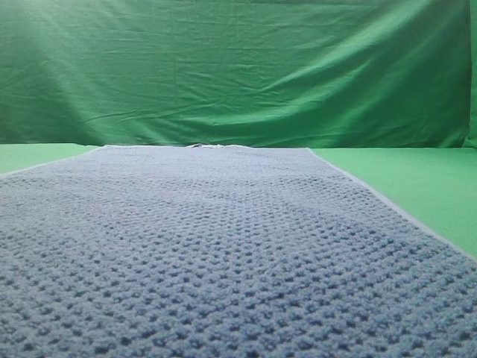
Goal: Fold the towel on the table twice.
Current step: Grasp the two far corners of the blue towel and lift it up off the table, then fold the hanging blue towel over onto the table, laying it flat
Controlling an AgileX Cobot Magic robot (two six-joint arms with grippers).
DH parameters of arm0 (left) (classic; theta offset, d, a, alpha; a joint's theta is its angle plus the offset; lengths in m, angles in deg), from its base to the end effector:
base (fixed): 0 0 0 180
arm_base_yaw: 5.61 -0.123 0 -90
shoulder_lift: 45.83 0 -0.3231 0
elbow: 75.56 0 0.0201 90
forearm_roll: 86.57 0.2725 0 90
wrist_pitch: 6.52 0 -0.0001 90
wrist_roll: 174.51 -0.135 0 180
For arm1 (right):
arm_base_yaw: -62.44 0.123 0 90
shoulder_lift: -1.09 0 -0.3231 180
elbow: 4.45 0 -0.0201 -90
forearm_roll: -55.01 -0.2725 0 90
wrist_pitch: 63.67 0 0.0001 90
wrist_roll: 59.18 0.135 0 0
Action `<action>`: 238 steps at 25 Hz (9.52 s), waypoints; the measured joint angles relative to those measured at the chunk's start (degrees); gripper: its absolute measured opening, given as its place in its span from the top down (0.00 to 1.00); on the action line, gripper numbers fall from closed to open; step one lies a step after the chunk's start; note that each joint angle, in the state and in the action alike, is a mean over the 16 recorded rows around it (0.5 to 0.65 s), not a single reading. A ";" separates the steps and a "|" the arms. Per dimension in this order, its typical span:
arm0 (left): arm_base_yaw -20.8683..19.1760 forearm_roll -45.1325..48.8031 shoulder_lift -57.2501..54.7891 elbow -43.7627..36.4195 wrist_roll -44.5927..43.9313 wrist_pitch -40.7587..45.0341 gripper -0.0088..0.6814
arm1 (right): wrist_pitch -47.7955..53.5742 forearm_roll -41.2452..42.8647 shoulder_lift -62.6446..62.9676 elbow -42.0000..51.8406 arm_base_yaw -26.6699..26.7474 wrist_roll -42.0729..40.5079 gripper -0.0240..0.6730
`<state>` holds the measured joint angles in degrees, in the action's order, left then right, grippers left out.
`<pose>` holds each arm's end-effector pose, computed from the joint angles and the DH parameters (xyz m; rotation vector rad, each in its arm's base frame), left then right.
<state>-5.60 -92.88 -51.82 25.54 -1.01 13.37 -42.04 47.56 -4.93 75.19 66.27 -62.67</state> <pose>0.0788 -0.0051 0.1667 0.0355 1.8264 -0.0273 0.0771 0.0116 0.1578 -0.0394 1.8710 0.1322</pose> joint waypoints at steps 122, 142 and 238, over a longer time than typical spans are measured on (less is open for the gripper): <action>4.89 -0.21 -94.13 63.96 3.03 21.21 0.91 | 21.03 -2.88 -106.51 -77.48 18.89 -5.53 0.78; 4.15 -5.28 -104.19 69.09 0.26 15.82 0.05 | 18.56 -1.76 -112.81 -79.19 19.18 -4.58 0.05; 7.52 -17.06 -84.37 80.21 -3.39 29.14 0.99 | 28.11 5.86 -81.22 -78.71 14.04 -0.83 0.97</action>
<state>1.92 -109.95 -136.19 105.75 -4.40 42.51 -13.92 53.42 -86.15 -3.53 80.31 -63.50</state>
